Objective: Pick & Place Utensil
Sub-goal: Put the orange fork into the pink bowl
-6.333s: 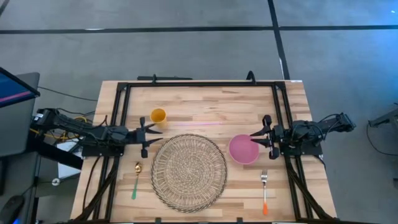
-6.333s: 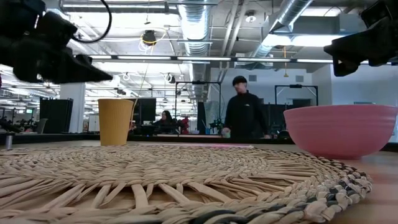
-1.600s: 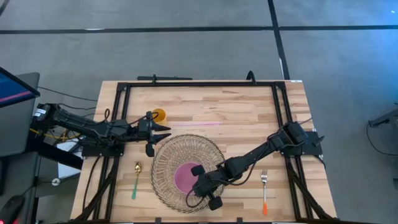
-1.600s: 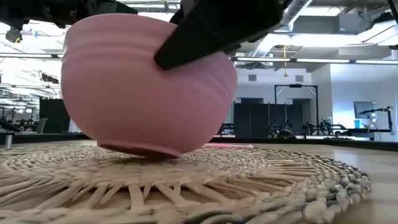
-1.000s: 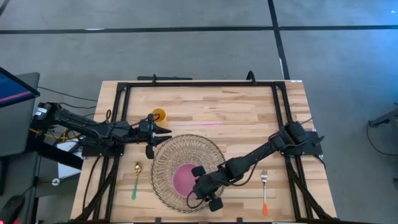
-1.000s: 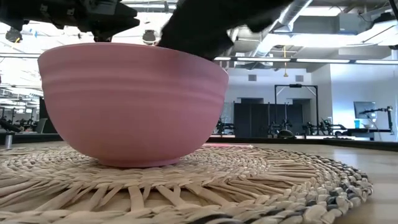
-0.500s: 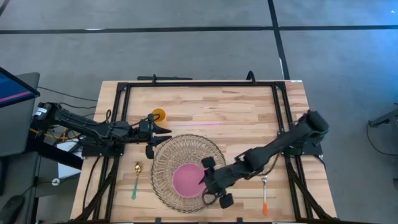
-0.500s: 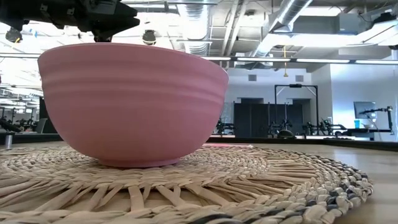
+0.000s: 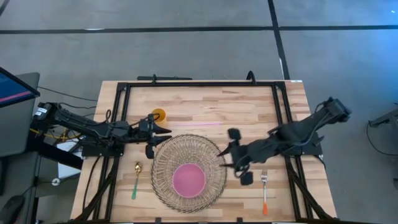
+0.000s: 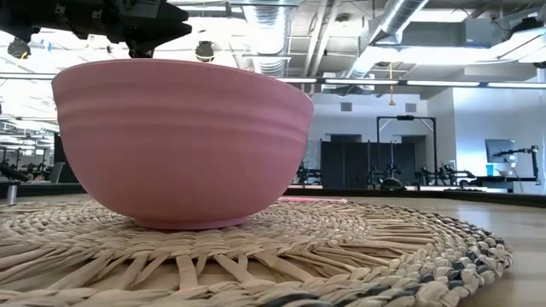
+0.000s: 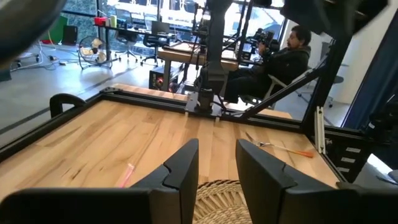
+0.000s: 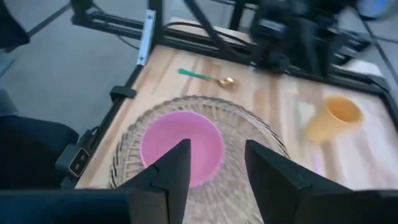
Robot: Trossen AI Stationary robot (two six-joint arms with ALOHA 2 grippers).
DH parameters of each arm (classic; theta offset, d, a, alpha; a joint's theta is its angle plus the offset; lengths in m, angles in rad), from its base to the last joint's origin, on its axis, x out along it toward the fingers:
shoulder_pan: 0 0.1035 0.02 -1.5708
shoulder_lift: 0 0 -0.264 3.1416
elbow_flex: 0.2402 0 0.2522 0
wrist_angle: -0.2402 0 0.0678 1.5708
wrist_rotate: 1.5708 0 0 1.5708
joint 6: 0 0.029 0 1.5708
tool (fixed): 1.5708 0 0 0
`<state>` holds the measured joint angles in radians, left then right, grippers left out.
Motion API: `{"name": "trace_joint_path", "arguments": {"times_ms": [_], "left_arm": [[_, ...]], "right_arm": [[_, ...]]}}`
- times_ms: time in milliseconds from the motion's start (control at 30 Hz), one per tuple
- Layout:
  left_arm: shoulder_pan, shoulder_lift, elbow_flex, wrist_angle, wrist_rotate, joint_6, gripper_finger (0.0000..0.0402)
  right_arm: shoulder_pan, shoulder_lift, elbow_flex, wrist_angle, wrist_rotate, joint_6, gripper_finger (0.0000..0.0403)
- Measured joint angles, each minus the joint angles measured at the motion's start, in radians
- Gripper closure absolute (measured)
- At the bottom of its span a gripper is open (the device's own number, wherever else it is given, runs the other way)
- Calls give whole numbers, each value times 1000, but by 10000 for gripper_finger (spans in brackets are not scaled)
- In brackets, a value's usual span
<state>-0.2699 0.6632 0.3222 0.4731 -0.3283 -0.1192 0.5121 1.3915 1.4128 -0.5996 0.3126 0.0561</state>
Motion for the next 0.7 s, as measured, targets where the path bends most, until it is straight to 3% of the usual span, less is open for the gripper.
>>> {"name": "trace_joint_path", "arguments": {"times_ms": [133,433,567,700], "left_arm": [[0,0,0,6,0,1,294],[0,0,0,18,0,-23,294],[0,0,0,19,0,-80,294],[0,0,0,21,0,-96,294]], "right_arm": [[26,-75,-45,-62,54,46,273],[119,-181,-336,-69,320,313,290],[147,-187,-415,-77,297,640,290],[200,-160,-438,-109,151,883,290]]}}
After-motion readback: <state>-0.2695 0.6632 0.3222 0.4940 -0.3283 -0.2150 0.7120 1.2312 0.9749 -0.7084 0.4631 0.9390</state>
